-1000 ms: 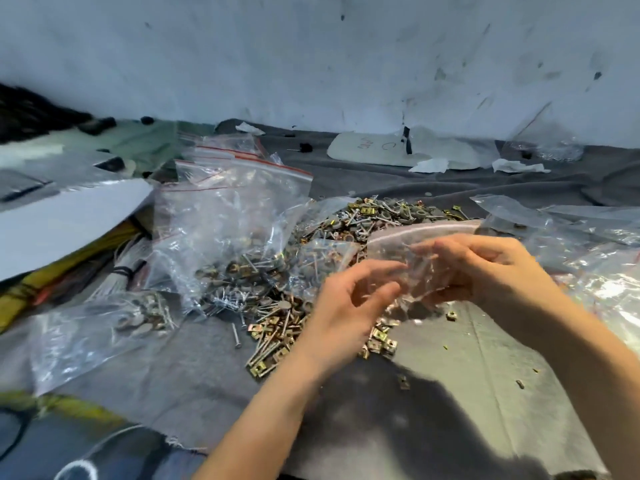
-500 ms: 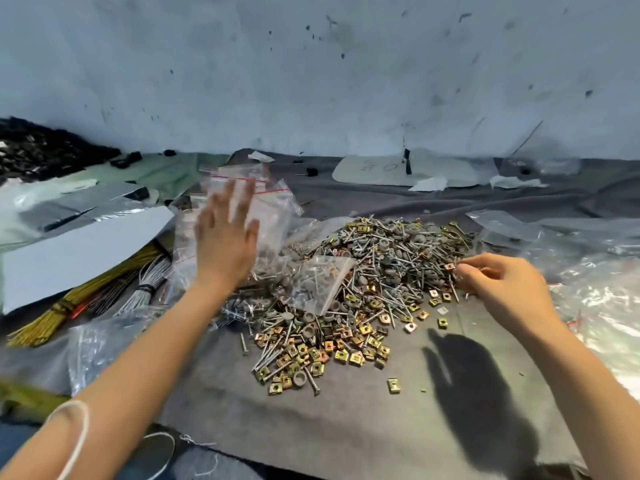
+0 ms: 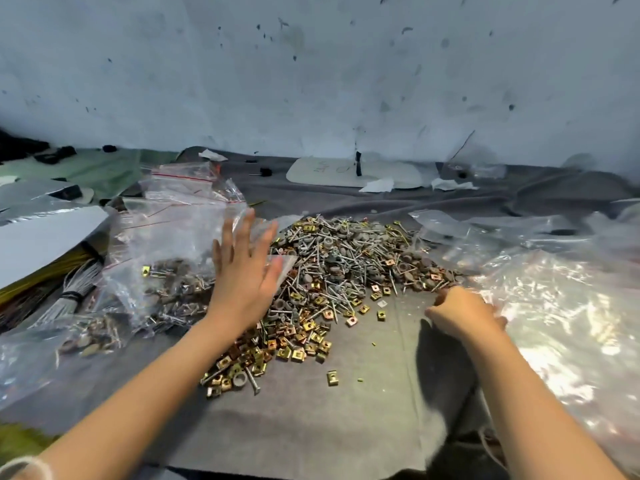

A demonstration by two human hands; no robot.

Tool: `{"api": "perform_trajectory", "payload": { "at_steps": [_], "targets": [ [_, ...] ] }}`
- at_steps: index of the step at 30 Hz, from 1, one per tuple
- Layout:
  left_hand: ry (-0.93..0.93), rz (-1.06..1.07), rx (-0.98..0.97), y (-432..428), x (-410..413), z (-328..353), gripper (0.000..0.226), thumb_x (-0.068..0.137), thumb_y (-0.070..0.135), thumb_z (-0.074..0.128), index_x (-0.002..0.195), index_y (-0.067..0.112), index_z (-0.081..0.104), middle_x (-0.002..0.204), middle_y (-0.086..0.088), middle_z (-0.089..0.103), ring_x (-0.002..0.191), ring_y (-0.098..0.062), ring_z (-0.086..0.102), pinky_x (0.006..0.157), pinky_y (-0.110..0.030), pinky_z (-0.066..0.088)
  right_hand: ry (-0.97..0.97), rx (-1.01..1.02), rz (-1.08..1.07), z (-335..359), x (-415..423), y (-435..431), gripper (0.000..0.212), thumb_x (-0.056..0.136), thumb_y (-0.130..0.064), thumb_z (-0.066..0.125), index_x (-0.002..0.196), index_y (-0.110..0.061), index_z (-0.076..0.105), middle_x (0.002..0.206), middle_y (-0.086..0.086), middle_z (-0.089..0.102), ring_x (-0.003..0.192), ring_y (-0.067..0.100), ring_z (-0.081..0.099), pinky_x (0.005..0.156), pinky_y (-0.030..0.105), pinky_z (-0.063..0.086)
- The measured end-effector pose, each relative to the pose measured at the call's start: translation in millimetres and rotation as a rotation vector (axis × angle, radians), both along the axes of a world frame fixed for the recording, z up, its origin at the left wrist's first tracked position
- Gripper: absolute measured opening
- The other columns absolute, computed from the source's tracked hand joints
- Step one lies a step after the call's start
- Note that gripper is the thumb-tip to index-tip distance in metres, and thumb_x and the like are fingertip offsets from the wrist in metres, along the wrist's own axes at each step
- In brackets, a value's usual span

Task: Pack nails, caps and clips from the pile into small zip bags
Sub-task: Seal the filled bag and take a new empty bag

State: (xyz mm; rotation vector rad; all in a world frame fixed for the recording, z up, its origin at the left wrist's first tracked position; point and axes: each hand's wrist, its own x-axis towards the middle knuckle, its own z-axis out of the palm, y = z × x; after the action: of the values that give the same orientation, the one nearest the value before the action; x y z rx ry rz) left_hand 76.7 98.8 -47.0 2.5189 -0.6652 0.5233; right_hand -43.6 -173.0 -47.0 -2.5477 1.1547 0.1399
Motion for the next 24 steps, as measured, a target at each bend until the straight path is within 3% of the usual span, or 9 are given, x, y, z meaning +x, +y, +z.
{"api": "perform_trajectory", "payload": {
  "at_steps": [3,7,9,12,14,16,19,22,24],
  "targets": [
    [0.066,-0.201,-0.096,-38,-40,-6,0.059,0.094,0.051,0.024,0.151,0.040,0.019,0.154,0.024,-0.016,0.142,-0.004,-0.031,0.116,-0.039,-0.017,-0.007,0.020,-0.005,7,-3,-3,0.020,0.086,-0.030,0.057,0.091,-0.011,0.058,0.126,0.017,0.056,0.121,0.037,0.046,0.104,0.047,0.038],
    [0.107,-0.335,-0.224,-72,-58,-12,0.054,0.095,0.045,0.029,0.148,0.041,0.025,0.156,0.025,-0.002,0.143,0.002,-0.023,0.119,-0.035,-0.013,-0.034,0.108,-0.180,15,-6,-9,0.053,0.091,-0.032,0.056,0.140,-0.017,0.042,0.160,0.011,-0.001,0.143,0.045,-0.008,0.109,0.069,0.007],
    [0.118,-0.339,-0.262,-80,-58,-16,0.052,0.095,0.042,0.031,0.147,0.038,0.030,0.156,0.023,0.005,0.145,0.002,-0.018,0.120,-0.034,-0.011,0.004,0.207,-0.304,14,-7,-15,0.076,0.091,-0.036,0.059,0.150,-0.010,0.020,0.159,0.019,-0.008,0.143,0.045,-0.009,0.111,0.065,0.004],
    [0.142,-0.344,-0.319,-78,-57,-29,0.049,0.094,0.034,0.037,0.142,0.028,0.044,0.158,0.009,0.022,0.149,-0.010,0.001,0.123,-0.041,0.003,0.074,0.212,-0.286,13,-7,-19,0.061,0.092,-0.026,0.052,0.135,0.013,0.035,0.146,0.034,0.027,0.139,0.043,0.024,0.111,0.049,0.025],
    [0.185,-0.364,-0.394,-72,-56,-36,0.044,0.094,0.029,0.041,0.135,0.023,0.052,0.153,0.004,0.034,0.147,-0.017,0.018,0.121,-0.043,0.013,-0.020,0.104,-0.153,13,-9,-19,0.024,0.090,-0.020,0.053,0.090,0.003,0.056,0.111,0.025,0.055,0.107,0.036,0.054,0.087,0.036,0.046],
    [0.200,-0.367,-0.478,-68,-52,-38,0.039,0.093,0.026,0.044,0.129,0.022,0.057,0.144,0.005,0.042,0.139,-0.014,0.032,0.118,-0.035,0.021,-0.078,0.032,-0.096,17,-10,-21,0.026,0.088,-0.017,0.056,0.066,-0.008,0.046,0.080,0.012,0.055,0.069,0.023,0.053,0.055,0.025,0.040],
    [0.159,-0.342,-0.518,-65,-48,-35,0.035,0.093,0.020,0.046,0.124,0.019,0.060,0.134,0.003,0.050,0.129,-0.008,0.042,0.110,-0.013,0.023,-0.191,-0.075,-0.147,22,-13,-25,0.026,0.084,-0.006,0.058,0.061,-0.006,0.046,0.068,0.013,0.049,0.055,0.021,0.043,0.044,0.024,0.027],
    [0.148,-0.373,-0.512,-67,-51,-33,0.034,0.093,0.017,0.047,0.124,0.015,0.061,0.129,0.004,0.054,0.123,-0.002,0.044,0.107,-0.006,0.024,-0.531,-0.020,-0.146,30,-12,-20,0.020,0.082,0.011,0.052,0.082,-0.003,0.067,0.085,0.018,0.066,0.069,0.027,0.062,0.057,0.025,0.045],
    [0.128,-0.408,-0.520,-68,-53,-32,0.033,0.092,0.014,0.049,0.122,0.013,0.061,0.124,0.006,0.056,0.119,0.001,0.047,0.104,-0.006,0.028,-0.829,0.248,-0.099,38,-10,-4,0.030,0.084,0.016,0.048,0.095,-0.007,0.063,0.089,0.020,0.067,0.065,0.025,0.065,0.061,0.032,0.056]
  ]
}}
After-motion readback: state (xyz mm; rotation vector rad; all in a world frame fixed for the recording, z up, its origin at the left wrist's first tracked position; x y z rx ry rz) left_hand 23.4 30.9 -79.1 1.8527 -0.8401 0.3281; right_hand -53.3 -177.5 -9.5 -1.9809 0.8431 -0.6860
